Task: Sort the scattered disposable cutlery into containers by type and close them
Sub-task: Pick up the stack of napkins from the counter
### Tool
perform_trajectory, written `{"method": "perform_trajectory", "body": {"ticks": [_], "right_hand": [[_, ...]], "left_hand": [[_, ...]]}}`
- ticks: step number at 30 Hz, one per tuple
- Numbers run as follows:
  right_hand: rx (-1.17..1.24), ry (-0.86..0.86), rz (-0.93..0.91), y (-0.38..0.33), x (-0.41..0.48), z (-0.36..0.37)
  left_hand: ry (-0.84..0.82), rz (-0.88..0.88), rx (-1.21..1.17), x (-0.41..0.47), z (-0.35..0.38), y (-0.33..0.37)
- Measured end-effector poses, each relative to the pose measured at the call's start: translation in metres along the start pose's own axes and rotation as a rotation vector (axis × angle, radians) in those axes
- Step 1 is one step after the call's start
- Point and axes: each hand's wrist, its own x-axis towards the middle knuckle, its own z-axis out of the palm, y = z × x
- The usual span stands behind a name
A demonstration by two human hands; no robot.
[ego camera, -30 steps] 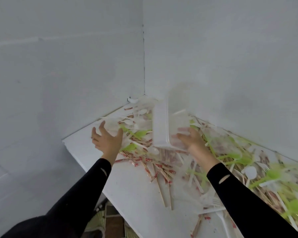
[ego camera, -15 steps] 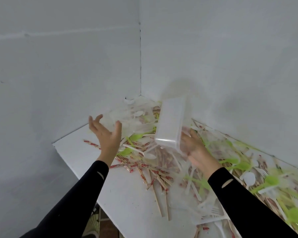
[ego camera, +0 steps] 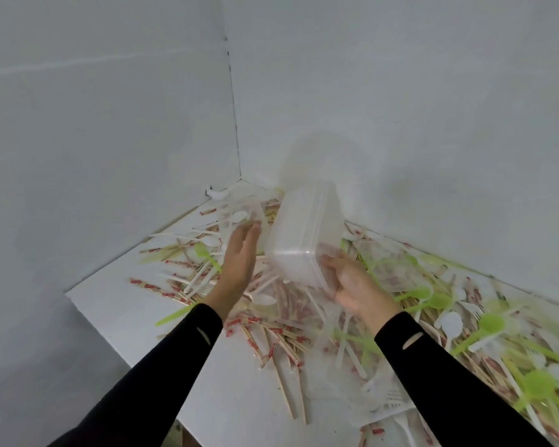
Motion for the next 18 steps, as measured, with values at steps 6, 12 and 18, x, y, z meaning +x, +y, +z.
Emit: {"method": "perform_trajectory", "body": {"ticks": [6,12,18], "right_hand": [[-0.032,0.129,-0.027,-0.009,0.002,-0.04],[0.061,0.085,-0.062,-0.021,-0.013,-0.048],[0.201,-0.11,-0.133,-0.033,-0.046,-0.042]], "left_hand": [[0.262,-0.478,0.102,0.07,-0.029,-0.04],[0.238,-0.547,-0.252,0.082,-0.024,-0.057],[0.024,-0.195,-0.29,0.05,-0.007,-0.027]]}}
